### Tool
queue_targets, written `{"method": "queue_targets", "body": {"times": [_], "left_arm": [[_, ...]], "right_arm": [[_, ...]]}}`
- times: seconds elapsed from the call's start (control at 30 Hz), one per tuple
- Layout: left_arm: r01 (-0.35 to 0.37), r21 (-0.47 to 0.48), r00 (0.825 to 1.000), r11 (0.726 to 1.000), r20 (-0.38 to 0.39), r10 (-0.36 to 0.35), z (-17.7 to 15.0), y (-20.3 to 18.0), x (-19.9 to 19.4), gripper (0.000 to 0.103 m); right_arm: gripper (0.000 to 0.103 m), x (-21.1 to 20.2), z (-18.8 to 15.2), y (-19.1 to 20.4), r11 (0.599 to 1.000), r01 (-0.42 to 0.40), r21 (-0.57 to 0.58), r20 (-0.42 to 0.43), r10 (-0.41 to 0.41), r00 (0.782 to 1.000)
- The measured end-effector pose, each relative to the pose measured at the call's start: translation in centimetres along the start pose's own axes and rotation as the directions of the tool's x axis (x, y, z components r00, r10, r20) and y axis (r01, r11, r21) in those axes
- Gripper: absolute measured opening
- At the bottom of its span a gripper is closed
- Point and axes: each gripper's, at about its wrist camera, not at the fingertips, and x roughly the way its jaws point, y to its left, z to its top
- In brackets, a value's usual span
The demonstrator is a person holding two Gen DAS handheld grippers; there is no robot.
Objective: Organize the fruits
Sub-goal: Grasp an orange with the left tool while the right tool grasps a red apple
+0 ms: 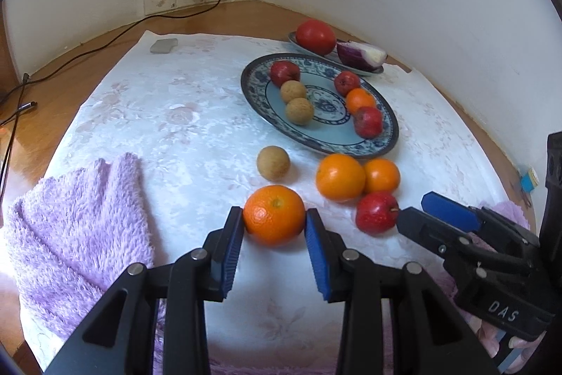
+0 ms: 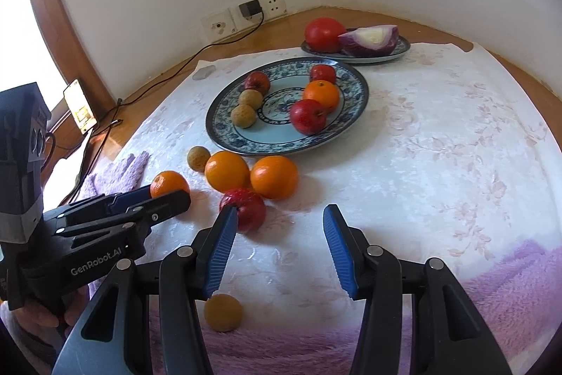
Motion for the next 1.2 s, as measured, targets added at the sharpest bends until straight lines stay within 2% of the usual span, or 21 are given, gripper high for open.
{"method": "queue_targets", "body": {"times": [0.83, 1.0, 1.2], "left_arm": [[0.021, 0.0, 1.0, 1.0, 0.015, -0.021, -0.2, 0.3, 0.0, 0.037], [0.021, 0.0, 1.0, 1.0, 0.015, -0.021, -0.2, 0.3, 0.0, 0.037], [0.021, -0.001, 1.0, 1.0, 0.014, -0.021, -0.2, 0.3, 0.0, 0.037]], "right_arm": [[0.052, 2.0, 0.0, 1.9, 0.999, -0.023, -0.029, -0.044, 0.022, 0.999], [0.047, 2.1, 0.1, 1.9, 0.999, -0.026, -0.024, -0.043, 0.025, 0.999], [0.034, 2.4, 0.2, 2.0, 0.999, -0.038, -0.026, -0.046, 0.037, 0.998]]}}
